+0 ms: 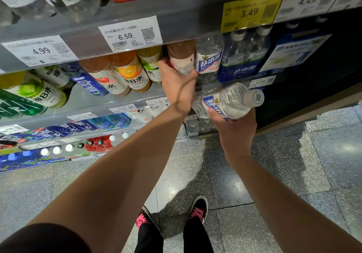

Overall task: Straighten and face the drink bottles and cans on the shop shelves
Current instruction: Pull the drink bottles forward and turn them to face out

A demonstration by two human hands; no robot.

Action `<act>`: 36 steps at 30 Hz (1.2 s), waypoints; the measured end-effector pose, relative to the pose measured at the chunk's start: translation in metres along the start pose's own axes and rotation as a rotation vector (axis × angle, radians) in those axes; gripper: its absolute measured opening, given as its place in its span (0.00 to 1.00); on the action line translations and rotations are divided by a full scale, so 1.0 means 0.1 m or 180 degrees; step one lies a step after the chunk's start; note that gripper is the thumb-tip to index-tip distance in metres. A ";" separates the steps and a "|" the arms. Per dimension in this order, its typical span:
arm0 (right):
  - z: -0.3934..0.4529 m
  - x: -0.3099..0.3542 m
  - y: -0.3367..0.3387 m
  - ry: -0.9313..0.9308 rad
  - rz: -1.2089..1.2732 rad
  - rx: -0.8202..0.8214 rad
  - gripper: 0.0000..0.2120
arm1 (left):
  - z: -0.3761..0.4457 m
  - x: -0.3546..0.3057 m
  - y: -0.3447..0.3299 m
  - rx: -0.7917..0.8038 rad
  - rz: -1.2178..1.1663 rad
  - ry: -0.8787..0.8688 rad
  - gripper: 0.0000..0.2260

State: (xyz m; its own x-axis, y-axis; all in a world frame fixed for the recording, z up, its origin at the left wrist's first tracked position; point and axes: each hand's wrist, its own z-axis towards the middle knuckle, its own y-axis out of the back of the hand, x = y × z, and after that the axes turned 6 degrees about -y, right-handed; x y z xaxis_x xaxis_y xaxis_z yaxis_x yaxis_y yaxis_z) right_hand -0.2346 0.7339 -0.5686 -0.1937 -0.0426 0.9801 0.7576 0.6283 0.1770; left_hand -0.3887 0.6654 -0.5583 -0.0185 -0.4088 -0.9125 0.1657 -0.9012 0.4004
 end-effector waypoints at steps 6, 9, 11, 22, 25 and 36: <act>0.01 0.16 -0.15 0.0215 -0.0081 -0.0008 0.32 | -0.03 0.00 0.13 0.0200 0.0253 -0.0313 0.30; 0.04 0.26 -0.19 0.0223 -0.0125 0.0085 0.34 | -0.12 0.01 0.30 0.0060 -0.0278 -0.0264 0.28; 0.07 0.32 -0.25 0.0353 -0.0382 0.0072 0.35 | -0.19 0.01 0.45 -0.0138 -0.0520 -0.0274 0.29; 0.20 0.73 -0.93 0.0694 -0.0997 0.0479 0.33 | -0.19 0.47 1.43 0.0078 -0.0641 0.0161 0.32; 0.26 0.82 -1.05 0.0809 -0.1256 0.0516 0.31 | -0.13 0.49 1.57 -0.0096 -0.0559 0.0258 0.30; 0.28 0.83 -1.26 0.0581 -0.1968 -0.0120 0.14 | 0.08 0.51 1.84 -0.0113 -0.0450 0.0248 0.34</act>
State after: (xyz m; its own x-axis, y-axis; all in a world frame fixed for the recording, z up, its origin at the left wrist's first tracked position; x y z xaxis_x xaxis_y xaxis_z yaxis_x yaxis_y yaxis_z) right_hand -0.3637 0.6725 -0.5120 -0.4947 -0.5216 0.6951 0.5622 0.4179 0.7137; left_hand -0.3670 0.4777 -0.5301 0.0323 -0.2647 -0.9638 0.2016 -0.9427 0.2657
